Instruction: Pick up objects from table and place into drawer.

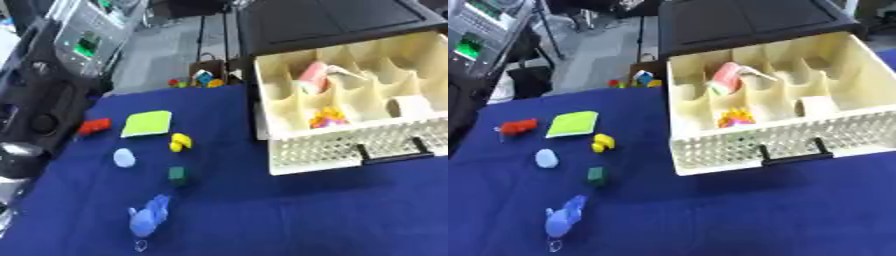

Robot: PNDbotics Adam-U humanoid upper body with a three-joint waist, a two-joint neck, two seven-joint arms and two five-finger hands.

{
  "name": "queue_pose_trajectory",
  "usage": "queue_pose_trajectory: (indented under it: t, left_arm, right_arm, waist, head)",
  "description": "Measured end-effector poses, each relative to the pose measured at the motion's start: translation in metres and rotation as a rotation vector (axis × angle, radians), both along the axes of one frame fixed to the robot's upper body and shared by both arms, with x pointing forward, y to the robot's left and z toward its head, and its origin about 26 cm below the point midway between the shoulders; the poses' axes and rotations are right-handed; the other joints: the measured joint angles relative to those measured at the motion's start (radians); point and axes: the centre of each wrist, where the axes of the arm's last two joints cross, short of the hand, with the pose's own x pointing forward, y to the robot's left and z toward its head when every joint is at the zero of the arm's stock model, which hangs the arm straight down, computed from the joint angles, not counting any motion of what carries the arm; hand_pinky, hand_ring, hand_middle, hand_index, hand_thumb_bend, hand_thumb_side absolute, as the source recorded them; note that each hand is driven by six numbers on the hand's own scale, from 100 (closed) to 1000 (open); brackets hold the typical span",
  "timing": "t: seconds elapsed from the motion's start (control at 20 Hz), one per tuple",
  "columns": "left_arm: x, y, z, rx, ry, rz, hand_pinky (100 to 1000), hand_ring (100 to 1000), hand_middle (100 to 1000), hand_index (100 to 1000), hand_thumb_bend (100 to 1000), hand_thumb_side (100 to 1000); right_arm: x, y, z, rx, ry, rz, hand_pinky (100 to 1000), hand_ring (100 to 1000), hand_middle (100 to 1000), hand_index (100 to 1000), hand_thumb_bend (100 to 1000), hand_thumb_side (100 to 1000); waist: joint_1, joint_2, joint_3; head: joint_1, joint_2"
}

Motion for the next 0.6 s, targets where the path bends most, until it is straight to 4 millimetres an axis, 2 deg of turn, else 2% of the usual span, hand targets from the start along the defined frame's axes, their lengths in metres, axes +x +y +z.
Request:
queue_pose_trajectory:
  t: [0.3,0.6]
  left_arm:
    - [0.005,-0.018,-0.006,-0.011,0.026,-0.049,457,596,578,644,105,617]
    - [0.017,-0.03,-0.021,-0.017,0.113,-0.09,467,613,601,646,174,613]
  right_arm:
    - [0.0,0.003,0.004,0.007,-0.017,0.018,604,654,651,755,100,1000]
    - [0.0,0.005,0.007,0.007,-0.026,0.028,605,655,650,756,100,1000]
  waist:
    - [0.009,0.011,-0.029]
    - [0.027,0.02,-0.043]
  head:
    - [0.024,-0.007]
    - [0.024,-0.007]
